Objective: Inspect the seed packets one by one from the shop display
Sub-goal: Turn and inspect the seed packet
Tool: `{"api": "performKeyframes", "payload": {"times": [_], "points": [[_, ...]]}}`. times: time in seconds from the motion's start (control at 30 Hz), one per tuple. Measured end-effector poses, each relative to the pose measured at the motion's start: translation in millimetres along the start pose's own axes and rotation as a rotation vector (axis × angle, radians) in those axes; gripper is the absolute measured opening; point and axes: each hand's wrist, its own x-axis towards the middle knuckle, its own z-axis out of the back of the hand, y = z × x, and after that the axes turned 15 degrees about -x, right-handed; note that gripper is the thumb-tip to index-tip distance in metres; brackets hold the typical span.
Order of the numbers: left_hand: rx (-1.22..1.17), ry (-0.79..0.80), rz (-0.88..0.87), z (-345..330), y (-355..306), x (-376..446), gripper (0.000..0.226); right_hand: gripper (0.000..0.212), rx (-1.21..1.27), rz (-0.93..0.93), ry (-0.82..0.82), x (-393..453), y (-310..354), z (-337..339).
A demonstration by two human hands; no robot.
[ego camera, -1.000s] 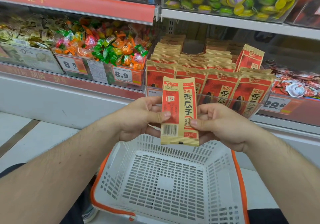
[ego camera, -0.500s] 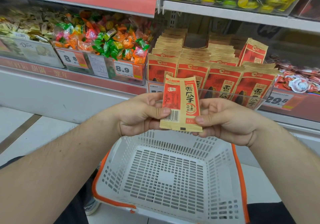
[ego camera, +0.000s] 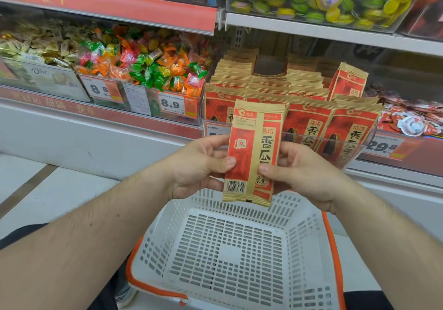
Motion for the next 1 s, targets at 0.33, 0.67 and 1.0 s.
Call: {"api": "performKeyframes", "payload": {"times": [0.33, 0.67, 1.0], "points": [[0.287, -0.308, -0.124, -9.4, 6.7, 2.5, 0.045, 0.019, -0.382, 0.011, -0.372, 3.6, 2.9, -22.6], [0.304, -0.284, -0.104, -15.1, 12.1, 2.3, 0.048, 0.012, -0.473, 0.162, -0.267, -2.9, 10.7, -28.6], [0.343, -0.173, -0.104, -20.6, 19.5, 3.9, 0.046, 0.031, -0.500, 0.264, -0.436, 2.3, 7.2, -30.8]]}}
